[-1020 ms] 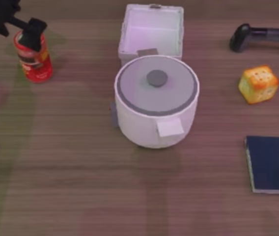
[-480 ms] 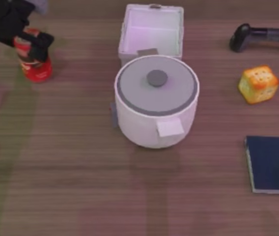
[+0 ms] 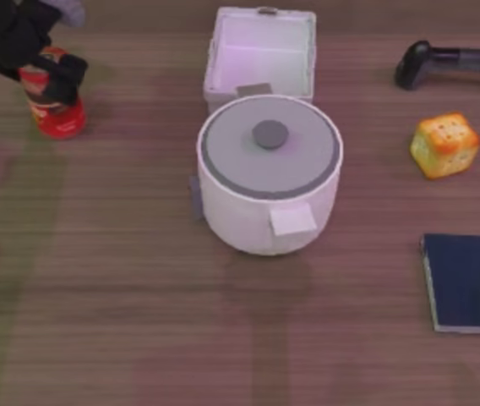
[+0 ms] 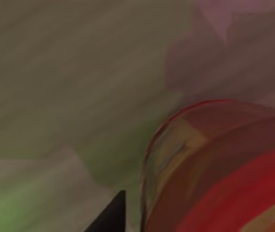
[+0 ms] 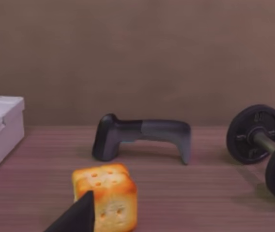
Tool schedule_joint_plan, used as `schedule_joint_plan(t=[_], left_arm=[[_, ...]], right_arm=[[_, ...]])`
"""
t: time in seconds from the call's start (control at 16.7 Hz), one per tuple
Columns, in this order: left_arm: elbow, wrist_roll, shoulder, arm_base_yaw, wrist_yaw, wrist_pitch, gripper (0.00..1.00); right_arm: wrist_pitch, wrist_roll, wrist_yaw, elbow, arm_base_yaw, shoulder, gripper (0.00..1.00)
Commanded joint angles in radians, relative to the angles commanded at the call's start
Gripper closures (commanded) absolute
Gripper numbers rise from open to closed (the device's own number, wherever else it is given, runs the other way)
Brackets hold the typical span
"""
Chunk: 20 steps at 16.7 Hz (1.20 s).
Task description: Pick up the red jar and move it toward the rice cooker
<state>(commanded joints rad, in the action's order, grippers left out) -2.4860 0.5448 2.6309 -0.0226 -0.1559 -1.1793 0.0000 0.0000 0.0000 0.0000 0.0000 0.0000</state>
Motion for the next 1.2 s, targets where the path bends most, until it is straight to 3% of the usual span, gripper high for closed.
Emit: schedule_joint_plan(t=[0.48, 1.2], left_arm=[[0.000, 0.000, 0.000, 0.000, 0.000, 0.000, 0.98], [0.038, 0.000, -0.040, 0.006, 0.001, 0.001, 1.00]], right_arm=[[0.000, 0.000, 0.000, 0.000, 0.000, 0.000, 0.00], [0.000, 0.000, 0.000, 0.000, 0.000, 0.000, 0.00]])
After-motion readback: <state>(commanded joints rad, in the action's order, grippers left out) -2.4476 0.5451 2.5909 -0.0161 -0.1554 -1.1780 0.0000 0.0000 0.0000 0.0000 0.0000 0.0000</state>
